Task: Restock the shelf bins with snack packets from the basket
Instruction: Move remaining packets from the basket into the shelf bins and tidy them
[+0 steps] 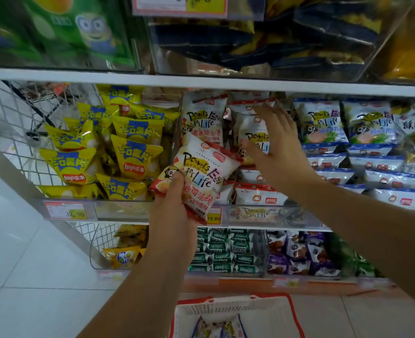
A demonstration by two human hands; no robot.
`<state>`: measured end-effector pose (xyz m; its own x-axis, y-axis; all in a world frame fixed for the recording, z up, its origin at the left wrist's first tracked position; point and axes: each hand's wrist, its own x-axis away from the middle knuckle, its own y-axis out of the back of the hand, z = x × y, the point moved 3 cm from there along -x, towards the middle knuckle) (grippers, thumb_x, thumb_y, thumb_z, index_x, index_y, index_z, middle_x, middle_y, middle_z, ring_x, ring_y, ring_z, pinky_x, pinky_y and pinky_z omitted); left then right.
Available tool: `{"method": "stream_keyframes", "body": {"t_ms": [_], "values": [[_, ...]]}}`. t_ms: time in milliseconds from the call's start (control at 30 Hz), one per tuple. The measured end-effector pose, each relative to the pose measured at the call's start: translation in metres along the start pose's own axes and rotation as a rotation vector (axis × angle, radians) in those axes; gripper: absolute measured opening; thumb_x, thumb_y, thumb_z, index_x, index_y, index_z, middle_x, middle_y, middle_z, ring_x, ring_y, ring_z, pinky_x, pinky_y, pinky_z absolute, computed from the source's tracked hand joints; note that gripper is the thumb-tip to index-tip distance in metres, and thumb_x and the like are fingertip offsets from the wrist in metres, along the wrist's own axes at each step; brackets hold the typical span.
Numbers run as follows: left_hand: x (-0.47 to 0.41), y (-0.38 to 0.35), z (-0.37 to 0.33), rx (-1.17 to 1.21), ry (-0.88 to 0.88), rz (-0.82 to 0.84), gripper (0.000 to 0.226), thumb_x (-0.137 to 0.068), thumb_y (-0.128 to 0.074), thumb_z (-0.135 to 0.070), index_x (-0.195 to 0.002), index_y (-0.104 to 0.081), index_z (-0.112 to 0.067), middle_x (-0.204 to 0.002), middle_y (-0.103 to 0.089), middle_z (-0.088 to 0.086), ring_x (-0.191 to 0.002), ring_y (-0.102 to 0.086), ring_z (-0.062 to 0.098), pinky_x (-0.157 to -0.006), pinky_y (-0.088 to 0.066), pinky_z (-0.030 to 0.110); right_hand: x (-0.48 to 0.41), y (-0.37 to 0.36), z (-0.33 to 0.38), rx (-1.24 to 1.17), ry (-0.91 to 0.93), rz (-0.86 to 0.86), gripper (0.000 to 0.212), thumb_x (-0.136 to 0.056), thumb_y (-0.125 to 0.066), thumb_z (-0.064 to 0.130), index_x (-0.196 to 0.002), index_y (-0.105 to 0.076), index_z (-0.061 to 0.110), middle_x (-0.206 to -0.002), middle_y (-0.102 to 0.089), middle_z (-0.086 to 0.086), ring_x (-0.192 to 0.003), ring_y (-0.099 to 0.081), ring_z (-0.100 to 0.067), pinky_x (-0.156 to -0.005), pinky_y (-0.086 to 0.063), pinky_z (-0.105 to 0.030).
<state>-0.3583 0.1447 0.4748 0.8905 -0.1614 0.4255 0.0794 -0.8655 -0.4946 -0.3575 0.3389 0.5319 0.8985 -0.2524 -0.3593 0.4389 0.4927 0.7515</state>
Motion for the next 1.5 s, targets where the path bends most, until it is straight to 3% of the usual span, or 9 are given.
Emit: {"method": "stream_keyframes", "body": {"t_ms": [200,400,667,933,1033,1133,1267,1367,1500], "values": [[0.011,0.006,-0.019,-0.641,-0.190,0.274,0.058,-0.066,-0.067,-0.058,-0.117,-0.061,-0.030,-0.106,-0.074,-0.008,-0.098,-0.072,0.014,-0.091,-0.055,0.047,0.023,0.007,0.045,-0.151,-0.083,0.623,0.107,-0.064,-0.078,0.058,-0.152,-0.020,0.039,-0.152,-0.037,0.012,-0.129,-0.045,-0.008,-0.103,-0.045,-0.030],[0.018,0.005,-0.006,-0.273,-0.092,0.204,0.048,-0.076,-0.054,-0.057,-0.114,-0.062,-0.028,-0.103,-0.076,-0.004,-0.096,-0.072,0.017,-0.092,-0.053,0.047,0.048,-0.007,0.022,-0.549,-0.508,0.531,0.084,-0.047,-0.081,0.056,-0.120,-0.046,0.033,-0.115,-0.063,0.009,-0.090,-0.065,-0.004,-0.072,-0.053,-0.019],[0.001,-0.026,0.012,0.157,0.079,0.074,0.050,-0.098,-0.038,-0.054,-0.137,-0.049,-0.024,-0.129,-0.064,0.006,-0.111,-0.066,0.024,-0.085,-0.058,0.039,0.048,-0.038,0.032,-1.122,-0.702,0.208,0.058,-0.065,-0.084,0.021,-0.117,-0.062,0.011,-0.105,-0.075,-0.007,-0.094,-0.073,-0.024,-0.083,-0.059,-0.044],[-0.012,-0.002,-0.033,-0.795,-0.686,0.020,0.042,-0.096,-0.046,-0.027,-0.138,-0.045,-0.028,-0.132,-0.050,-0.008,-0.120,-0.052,0.016,-0.098,-0.048,0.047,-0.058,-0.035,0.026,-0.694,-0.380,0.105,0.033,-0.073,-0.084,0.015,-0.093,-0.059,0.021,-0.098,-0.069,0.006,-0.096,-0.068,-0.013,-0.094,-0.054,-0.036],[-0.028,-0.003,-0.035,-1.416,-0.907,0.069,0.044,-0.089,-0.039,-0.037,-0.129,-0.053,-0.029,-0.142,-0.044,-0.002,-0.131,-0.042,0.021,-0.105,-0.039,0.053,-0.073,-0.049,0.025,-0.438,-0.306,0.203,0.052,-0.075,-0.084,0.023,-0.118,-0.054,0.017,-0.109,-0.059,0.009,-0.103,-0.057,-0.008,-0.092,-0.047,-0.022],[-0.037,-0.008,-0.023,-1.824,-0.858,0.087,0.050,-0.097,-0.041,-0.045,-0.145,-0.034,-0.034,-0.161,-0.018,0.002,-0.149,-0.014,0.026,-0.115,-0.014,0.063,-0.072,-0.070,0.013,-0.288,-0.281,0.336,0.062,-0.075,-0.083,0.033,-0.127,-0.055,0.015,-0.120,-0.063,0.005,-0.110,-0.060,-0.014,-0.096,-0.050,-0.030],[-0.047,-0.014,-0.014,-2.011,-0.745,0.159,0.061,-0.098,-0.023,-0.060,-0.153,-0.007,-0.039,-0.164,0.013,-0.001,-0.151,0.010,0.023,-0.114,0.003,0.066,-0.066,-0.061,0.009,-0.074,-0.239,0.084,0.088,-0.075,-0.080,0.040,-0.146,-0.034,0.014,-0.141,-0.046,-0.009,-0.131,-0.044,-0.027,-0.105,-0.044,-0.040],[-0.049,-0.017,-0.014,-2.052,-0.698,0.176,0.063,-0.096,-0.017,-0.064,-0.153,-0.005,-0.042,-0.164,0.014,-0.001,-0.151,0.011,0.022,-0.111,0.008,0.070,-0.048,-0.054,0.022,0.092,0.036,-0.007,0.076,-0.087,-0.069,0.026,-0.151,-0.030,0.022,-0.157,-0.024,-0.011,-0.144,-0.025,-0.033,-0.114,-0.035,-0.047],[-0.048,-0.015,-0.011,-2.114,-0.709,0.163,0.065,-0.094,-0.015,-0.067,-0.153,-0.010,-0.041,-0.163,0.011,0.002,-0.151,0.007,0.023,-0.109,0.007,0.071,-0.042,-0.074,0.012,0.334,0.267,0.276,0.054,-0.097,-0.053,0.024,-0.149,-0.037,0.027,-0.164,-0.010,-0.009,-0.150,-0.006,-0.036,-0.118,-0.023,-0.055]]}}
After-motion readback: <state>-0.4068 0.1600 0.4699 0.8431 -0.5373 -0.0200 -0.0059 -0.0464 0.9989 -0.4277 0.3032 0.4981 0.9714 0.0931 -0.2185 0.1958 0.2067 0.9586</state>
